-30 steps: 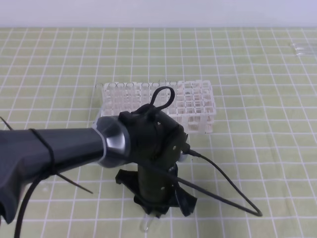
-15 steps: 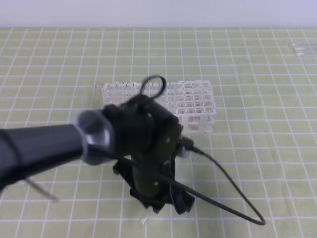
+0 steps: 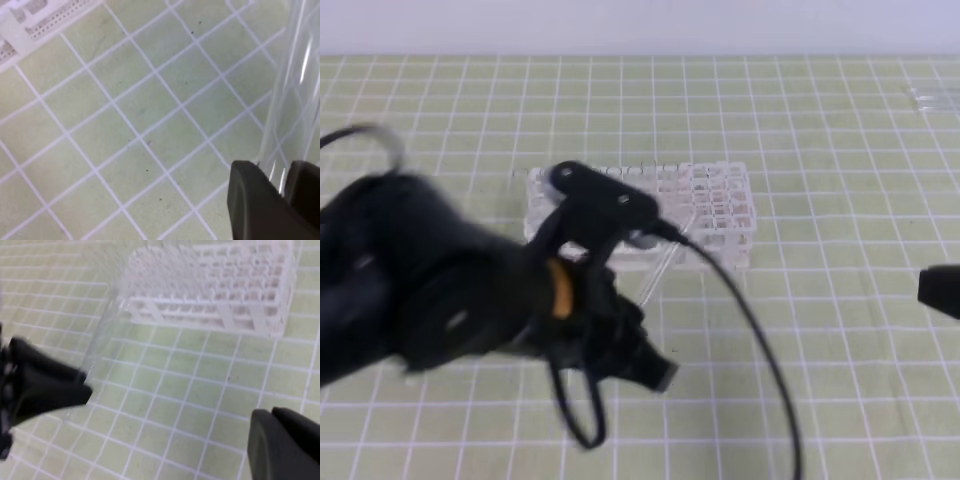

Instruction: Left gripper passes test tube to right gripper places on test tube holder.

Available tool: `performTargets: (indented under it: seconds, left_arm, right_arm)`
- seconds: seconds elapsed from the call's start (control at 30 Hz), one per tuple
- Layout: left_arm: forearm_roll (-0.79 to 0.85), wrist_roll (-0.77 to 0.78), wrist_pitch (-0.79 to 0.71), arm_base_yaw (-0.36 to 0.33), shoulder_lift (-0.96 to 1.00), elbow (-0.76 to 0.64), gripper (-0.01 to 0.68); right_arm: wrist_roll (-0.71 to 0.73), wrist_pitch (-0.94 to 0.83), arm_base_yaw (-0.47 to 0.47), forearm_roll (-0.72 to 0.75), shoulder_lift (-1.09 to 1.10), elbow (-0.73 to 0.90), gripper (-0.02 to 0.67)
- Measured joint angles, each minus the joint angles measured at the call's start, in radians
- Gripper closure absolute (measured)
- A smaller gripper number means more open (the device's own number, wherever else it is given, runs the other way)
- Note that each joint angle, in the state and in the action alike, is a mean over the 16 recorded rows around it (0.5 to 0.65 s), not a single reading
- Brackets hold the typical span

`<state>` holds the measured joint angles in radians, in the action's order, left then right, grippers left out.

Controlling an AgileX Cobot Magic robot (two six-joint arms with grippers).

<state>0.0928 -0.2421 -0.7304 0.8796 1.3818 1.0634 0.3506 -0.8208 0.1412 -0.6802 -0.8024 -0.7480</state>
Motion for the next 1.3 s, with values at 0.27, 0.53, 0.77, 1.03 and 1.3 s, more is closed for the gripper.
performTargets:
  seconds: [0.27,0.53,0.77,1.03,1.3]
  left_arm:
    - [0.168,-0.177,0.221,0.000,-0.276,-0.260,0.667]
    - [0.526,-0.546,0.344,0.000,-0.551,-0.478,0.670]
    - [0.928,-0.946,0.398,0.000,-0.686,-0.607,0.672]
    - [1.394,-1.373,0.441,0.000,-0.725,-0.686,0.672]
    - [1.644,-1.595,0.424,0.000,-0.727,-0.696,0.670]
  right_arm:
    - [0.032,0.021,0.076,-0.046,-0.091,-0.105,0.651]
    - [0.035,0.115,0.258,-0.024,-0.219,-0.206,0.651]
    - [0.084,0.280,0.436,0.013,-0.301,-0.258,0.651]
    - [0.197,0.585,0.624,0.033,-0.327,-0.242,0.651]
    - [0.265,0.849,0.773,0.048,-0.345,-0.181,0.651]
